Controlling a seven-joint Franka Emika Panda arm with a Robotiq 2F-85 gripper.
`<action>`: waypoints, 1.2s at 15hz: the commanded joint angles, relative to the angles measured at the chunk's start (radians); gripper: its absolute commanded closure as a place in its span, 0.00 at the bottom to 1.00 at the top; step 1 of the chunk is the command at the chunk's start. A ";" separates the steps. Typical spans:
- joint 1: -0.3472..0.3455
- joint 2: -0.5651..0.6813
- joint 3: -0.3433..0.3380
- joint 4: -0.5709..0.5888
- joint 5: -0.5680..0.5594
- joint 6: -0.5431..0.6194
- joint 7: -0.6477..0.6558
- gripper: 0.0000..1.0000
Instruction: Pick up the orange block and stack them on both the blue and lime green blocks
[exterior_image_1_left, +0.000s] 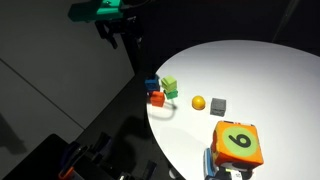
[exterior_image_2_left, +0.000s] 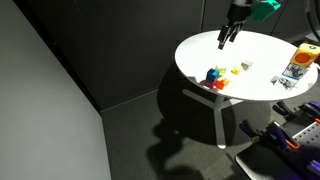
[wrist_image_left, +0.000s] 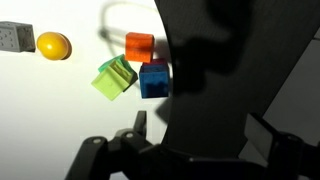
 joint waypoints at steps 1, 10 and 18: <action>-0.007 0.004 0.002 -0.003 -0.001 -0.001 0.000 0.00; -0.031 0.116 -0.011 -0.023 -0.007 0.070 0.003 0.00; -0.047 0.237 -0.026 -0.025 -0.023 0.223 0.019 0.00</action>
